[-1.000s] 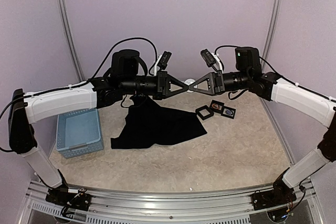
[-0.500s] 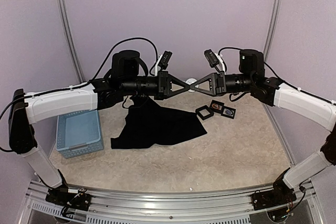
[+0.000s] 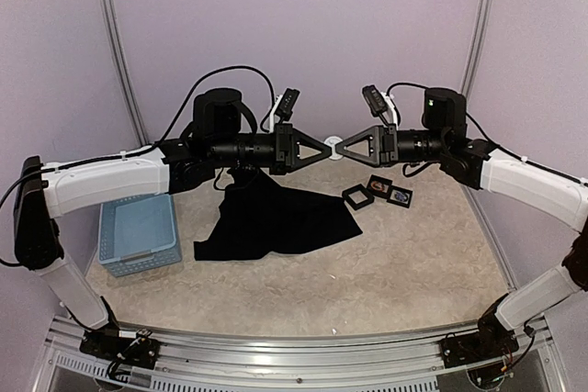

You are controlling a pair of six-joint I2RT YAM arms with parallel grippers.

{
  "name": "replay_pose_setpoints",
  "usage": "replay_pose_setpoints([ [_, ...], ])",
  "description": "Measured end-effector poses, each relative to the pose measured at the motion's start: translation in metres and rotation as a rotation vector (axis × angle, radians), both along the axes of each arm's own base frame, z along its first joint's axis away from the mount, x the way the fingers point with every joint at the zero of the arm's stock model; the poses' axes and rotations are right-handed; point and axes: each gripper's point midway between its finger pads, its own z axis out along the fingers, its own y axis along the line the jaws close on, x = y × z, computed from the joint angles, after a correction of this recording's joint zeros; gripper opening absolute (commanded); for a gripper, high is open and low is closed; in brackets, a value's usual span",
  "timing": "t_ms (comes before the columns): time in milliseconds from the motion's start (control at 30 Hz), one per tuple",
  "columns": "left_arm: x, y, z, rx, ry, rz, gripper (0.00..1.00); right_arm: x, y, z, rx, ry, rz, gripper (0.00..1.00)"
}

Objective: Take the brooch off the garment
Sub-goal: Close the brooch at the center of the board, then pass from the left arm to the right

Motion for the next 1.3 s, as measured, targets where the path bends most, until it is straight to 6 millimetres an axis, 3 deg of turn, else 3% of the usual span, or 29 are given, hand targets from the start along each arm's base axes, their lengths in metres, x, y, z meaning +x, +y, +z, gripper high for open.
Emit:
replay_pose_setpoints([
  [167, -0.006, 0.001, 0.004, -0.008, 0.0, -0.029, 0.0, 0.006, -0.009, 0.016, 0.035, -0.063, 0.01, 0.41],
  [400, -0.01, 0.001, 0.004, -0.01, 0.002, -0.05, 0.0, 0.002, -0.01, 0.031, 0.048, -0.116, 0.04, 0.44],
  [767, -0.011, 0.001, 0.004, -0.009, 0.004, -0.056, 0.0, 0.005, -0.007, 0.009, -0.002, -0.064, 0.048, 0.24],
  [933, -0.01, 0.001, 0.002, -0.002, 0.01, -0.055, 0.0, 0.003, -0.007, 0.01, 0.002, -0.061, 0.064, 0.13],
  [1300, -0.011, 0.001, 0.001, 0.001, 0.012, -0.057, 0.0, -0.005, -0.005, 0.014, 0.027, -0.035, 0.117, 0.07],
])
